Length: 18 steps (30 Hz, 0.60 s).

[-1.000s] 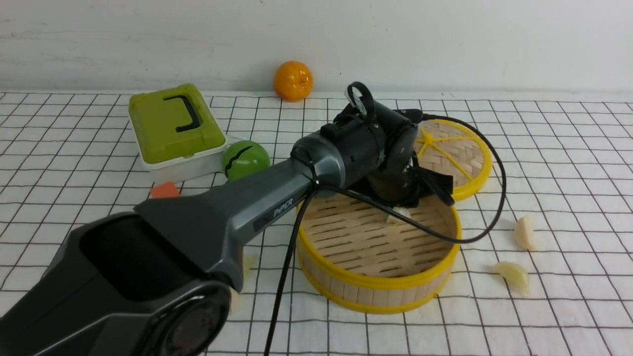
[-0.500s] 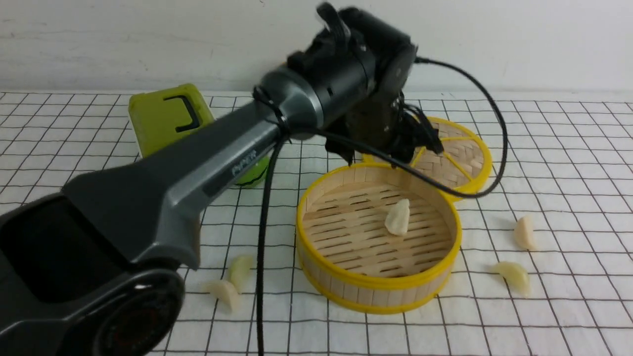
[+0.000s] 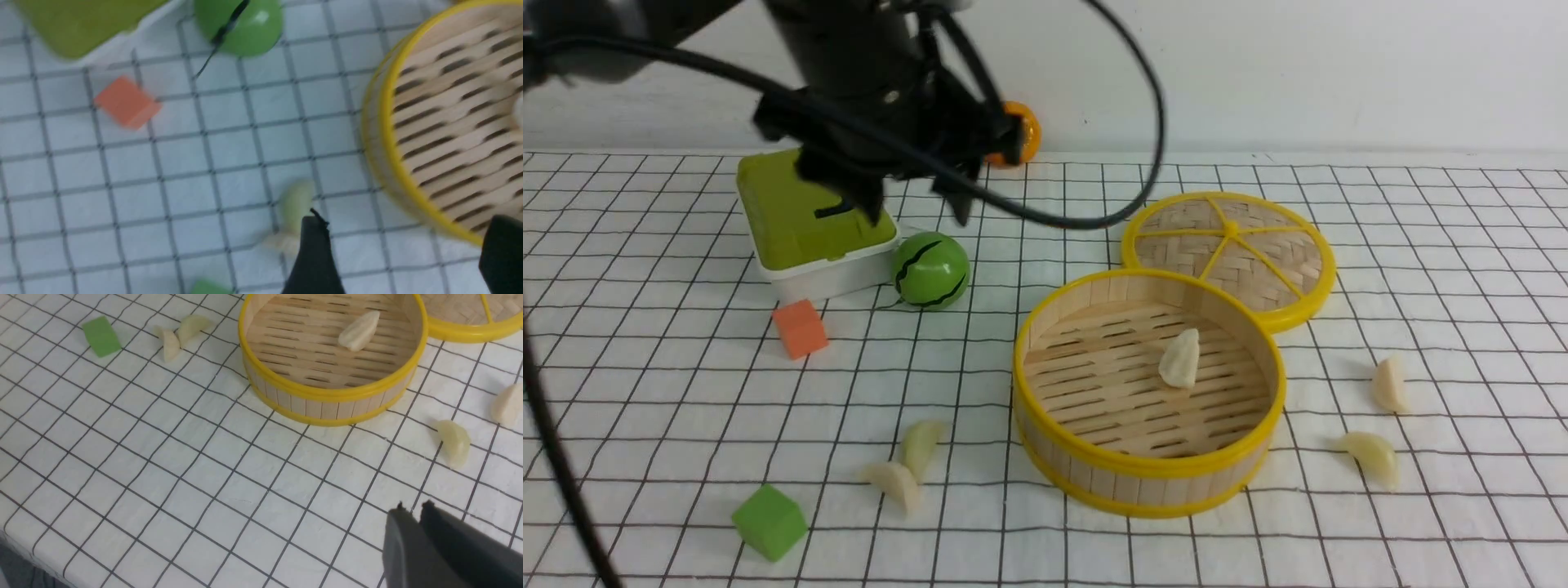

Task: Put the dumplings into the steamer on the table with the white tablecloth.
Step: 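Reach for and grasp a dumpling on the table with the left gripper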

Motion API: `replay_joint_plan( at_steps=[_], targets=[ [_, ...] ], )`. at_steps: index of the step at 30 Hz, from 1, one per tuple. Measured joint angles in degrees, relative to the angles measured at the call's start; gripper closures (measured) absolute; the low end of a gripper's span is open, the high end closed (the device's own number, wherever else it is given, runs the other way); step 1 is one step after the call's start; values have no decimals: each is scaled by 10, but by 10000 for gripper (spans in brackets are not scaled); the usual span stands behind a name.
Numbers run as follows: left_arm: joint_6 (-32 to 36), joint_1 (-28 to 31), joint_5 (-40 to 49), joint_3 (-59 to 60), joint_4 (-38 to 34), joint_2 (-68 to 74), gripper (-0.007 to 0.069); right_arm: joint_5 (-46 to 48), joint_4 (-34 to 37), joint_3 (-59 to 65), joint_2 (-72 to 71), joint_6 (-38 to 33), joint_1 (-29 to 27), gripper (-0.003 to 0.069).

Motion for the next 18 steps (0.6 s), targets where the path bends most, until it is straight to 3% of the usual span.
replay_joint_plan(
  at_steps=[4, 8, 18],
  targets=[
    [0, 25, -66, 182, -28, -75, 122, -9, 0, 0, 0, 0, 0, 599],
    [-7, 26, -156, 293, -55, -98, 121, -17, 0, 0, 0, 0, 0, 594],
    [24, 26, -287, 308, -65, -7, 121, -22, 0, 0, 0, 0, 0, 587]
  ],
)
